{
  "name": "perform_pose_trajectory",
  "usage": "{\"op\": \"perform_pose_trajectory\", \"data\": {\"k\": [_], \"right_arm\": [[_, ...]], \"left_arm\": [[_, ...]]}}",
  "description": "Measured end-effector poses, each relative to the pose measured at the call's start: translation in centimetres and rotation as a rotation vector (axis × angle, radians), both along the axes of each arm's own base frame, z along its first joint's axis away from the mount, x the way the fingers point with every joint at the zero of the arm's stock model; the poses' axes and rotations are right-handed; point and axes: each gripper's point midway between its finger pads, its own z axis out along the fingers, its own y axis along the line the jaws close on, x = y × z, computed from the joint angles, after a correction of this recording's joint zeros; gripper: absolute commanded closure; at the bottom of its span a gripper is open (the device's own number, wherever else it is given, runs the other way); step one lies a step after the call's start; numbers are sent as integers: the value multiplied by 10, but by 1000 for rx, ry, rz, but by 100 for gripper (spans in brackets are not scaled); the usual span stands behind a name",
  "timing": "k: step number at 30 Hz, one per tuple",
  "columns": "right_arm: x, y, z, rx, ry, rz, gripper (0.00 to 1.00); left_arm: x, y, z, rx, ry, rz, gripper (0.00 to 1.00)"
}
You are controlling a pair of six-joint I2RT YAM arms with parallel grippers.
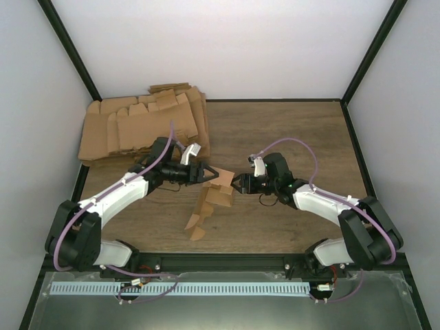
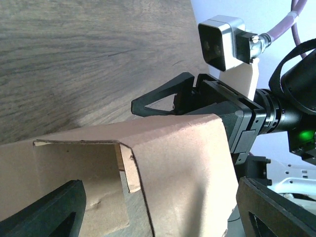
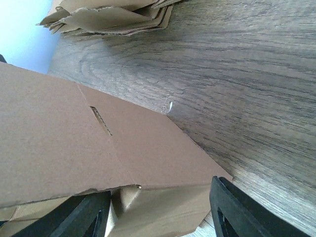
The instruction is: Fold the paper box
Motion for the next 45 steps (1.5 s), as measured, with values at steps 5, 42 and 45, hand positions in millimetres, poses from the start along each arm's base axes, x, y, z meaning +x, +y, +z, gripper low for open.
{"op": "perform_pose_trajectory", "data": {"k": [5,42,45], "right_arm": [[-1,1,0,-1,0,3,42],[9,-25,142,-98,-534,-6,32],[21,-6,160,-111,-584,59,33]], "left_arm": [[-1,-1,-3,-8,12,2,13],[-7,2,-20,27,25,-8,20],[-8,3,-20,30,27,-6,20]]}}
